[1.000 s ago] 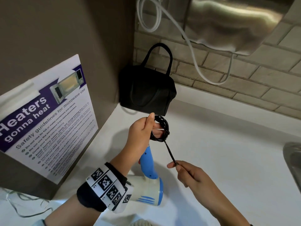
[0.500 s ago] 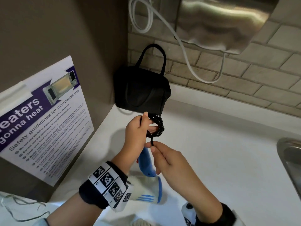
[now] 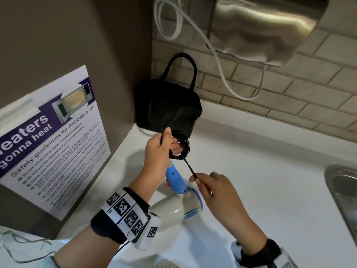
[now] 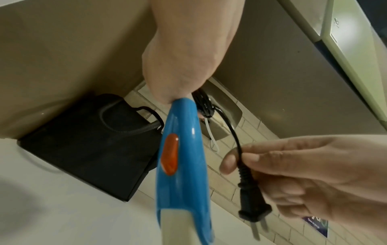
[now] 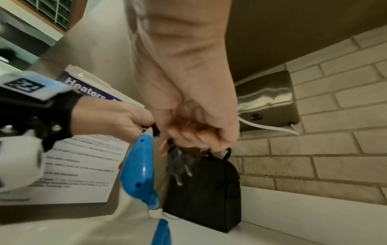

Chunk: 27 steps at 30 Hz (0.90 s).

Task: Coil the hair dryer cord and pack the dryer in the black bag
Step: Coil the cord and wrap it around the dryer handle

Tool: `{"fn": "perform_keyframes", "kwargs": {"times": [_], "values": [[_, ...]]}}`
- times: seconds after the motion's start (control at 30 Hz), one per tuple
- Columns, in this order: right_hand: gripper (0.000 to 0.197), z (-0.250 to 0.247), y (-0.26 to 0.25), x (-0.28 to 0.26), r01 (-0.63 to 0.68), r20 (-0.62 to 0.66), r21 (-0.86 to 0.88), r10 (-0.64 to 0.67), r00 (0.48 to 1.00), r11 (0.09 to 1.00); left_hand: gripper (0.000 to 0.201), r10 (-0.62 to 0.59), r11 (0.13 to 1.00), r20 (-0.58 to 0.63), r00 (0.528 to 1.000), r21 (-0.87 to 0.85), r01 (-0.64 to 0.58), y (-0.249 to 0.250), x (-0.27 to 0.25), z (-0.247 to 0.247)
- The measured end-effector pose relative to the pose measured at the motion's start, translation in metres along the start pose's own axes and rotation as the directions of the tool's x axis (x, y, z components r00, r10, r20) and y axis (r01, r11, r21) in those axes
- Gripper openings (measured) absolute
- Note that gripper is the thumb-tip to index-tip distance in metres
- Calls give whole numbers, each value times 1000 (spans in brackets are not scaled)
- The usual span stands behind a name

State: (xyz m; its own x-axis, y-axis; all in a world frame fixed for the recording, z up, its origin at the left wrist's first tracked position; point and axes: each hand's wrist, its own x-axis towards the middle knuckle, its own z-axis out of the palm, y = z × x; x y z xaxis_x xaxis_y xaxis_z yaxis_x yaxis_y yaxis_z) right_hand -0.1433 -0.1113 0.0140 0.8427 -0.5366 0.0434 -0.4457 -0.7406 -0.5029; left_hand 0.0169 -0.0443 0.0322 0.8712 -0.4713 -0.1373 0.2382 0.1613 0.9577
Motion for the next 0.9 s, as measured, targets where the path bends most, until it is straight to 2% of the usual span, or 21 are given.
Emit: {"fn": "perform_keyframes", "kwargs": {"times": [0.07,0.13,0.17,0.23,0.3,0.37,0.5,0.57,0.63,0.7,0.77,0.8,0.9], "values": [[24,-3,-1,8,-127,111,155,111,988,980,39,-5,1000,8,1000,-4,5,0,0,-2],[23,-2,-3,14,-234,161,333,189,969,913,39,-9,1000,12,1000,-12,9,1,1,-3],[24,-1,-4,17,-286,188,432,224,956,856,39,-12,1000,11,1000,-19,13,1,1,-4],[27,0,-8,23,-385,254,619,289,923,685,39,-25,999,16,1000,-29,25,2,0,-5],[31,-1,-10,30,-441,283,727,354,891,527,37,-29,999,33,999,-18,30,3,-2,-5],[31,-2,-10,38,-447,259,758,410,875,475,33,-31,999,61,998,-10,31,4,-4,-3],[14,0,-11,47,-457,245,776,459,854,435,34,-21,999,106,994,37,17,3,-5,1],[20,2,-10,49,-451,255,789,445,858,418,34,-21,998,107,994,56,15,2,-3,1],[20,3,-10,47,-425,262,795,387,884,434,32,-18,998,106,994,66,11,0,0,0],[12,3,-12,44,-355,235,788,286,929,503,29,-12,996,108,994,92,2,-3,2,-1],[20,3,-15,40,-277,190,754,206,960,595,26,-6,991,113,994,133,-10,-6,3,-1],[25,3,-15,39,-249,169,728,184,968,639,26,-3,988,112,994,151,-14,-7,3,-1],[22,2,-17,37,-193,132,670,140,981,717,28,-38,990,112,993,137,22,-8,3,-2]]}}
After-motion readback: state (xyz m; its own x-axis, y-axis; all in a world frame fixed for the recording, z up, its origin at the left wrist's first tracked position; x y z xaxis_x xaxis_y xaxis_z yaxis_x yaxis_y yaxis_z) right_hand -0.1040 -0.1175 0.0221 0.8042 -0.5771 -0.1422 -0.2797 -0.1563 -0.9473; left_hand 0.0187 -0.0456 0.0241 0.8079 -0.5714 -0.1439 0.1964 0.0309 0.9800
